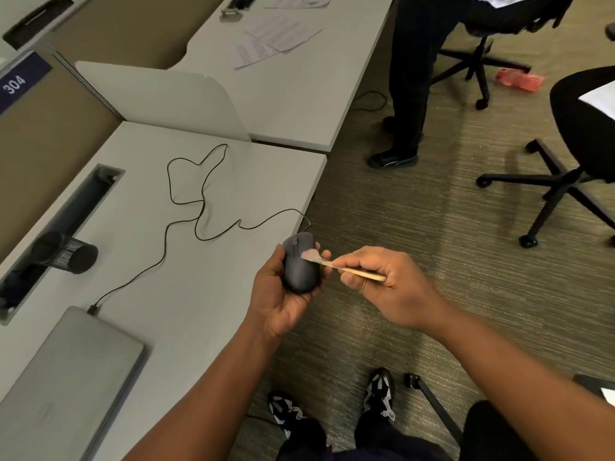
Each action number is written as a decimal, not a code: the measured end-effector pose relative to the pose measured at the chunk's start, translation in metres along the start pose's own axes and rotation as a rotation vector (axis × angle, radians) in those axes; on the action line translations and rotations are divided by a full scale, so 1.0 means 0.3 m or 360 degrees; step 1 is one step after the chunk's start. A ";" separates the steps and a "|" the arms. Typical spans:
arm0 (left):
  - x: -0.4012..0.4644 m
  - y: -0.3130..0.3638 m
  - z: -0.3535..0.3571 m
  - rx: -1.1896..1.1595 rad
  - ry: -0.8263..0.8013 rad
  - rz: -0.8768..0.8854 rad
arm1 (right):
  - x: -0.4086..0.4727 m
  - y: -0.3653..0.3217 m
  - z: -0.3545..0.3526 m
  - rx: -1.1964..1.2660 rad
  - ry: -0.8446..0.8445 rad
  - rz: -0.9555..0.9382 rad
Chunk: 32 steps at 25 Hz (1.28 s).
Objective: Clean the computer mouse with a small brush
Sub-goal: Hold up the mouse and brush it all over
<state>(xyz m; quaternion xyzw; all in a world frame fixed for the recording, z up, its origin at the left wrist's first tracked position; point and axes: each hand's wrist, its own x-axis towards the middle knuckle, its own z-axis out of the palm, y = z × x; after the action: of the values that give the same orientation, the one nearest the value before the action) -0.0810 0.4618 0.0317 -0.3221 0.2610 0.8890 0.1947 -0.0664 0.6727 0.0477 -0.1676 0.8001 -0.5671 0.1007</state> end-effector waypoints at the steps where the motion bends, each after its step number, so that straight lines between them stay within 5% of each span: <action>1: 0.006 0.001 -0.005 -0.0034 0.0026 -0.0013 | -0.007 0.003 0.003 0.0022 -0.0021 0.0010; 5: 0.012 0.005 -0.035 -0.0124 0.0062 -0.0056 | -0.011 -0.007 -0.027 0.0298 -0.0140 0.0138; 14: -0.008 -0.024 -0.037 0.0167 -0.0016 -0.0016 | 0.050 -0.029 -0.071 0.1093 0.0335 0.0569; 22: -0.030 -0.057 -0.023 0.0641 -0.0153 0.0072 | 0.033 -0.011 -0.066 0.1031 0.0512 0.0714; 32: -0.033 -0.035 -0.029 0.1283 -0.0545 0.0048 | -0.006 -0.006 -0.026 0.1248 0.0414 0.0732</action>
<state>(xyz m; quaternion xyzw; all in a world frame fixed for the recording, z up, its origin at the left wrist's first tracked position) -0.0643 0.4631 0.0290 -0.0646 0.5557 0.7594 0.3322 -0.0671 0.6797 0.0521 0.1370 0.5479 -0.8058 0.1783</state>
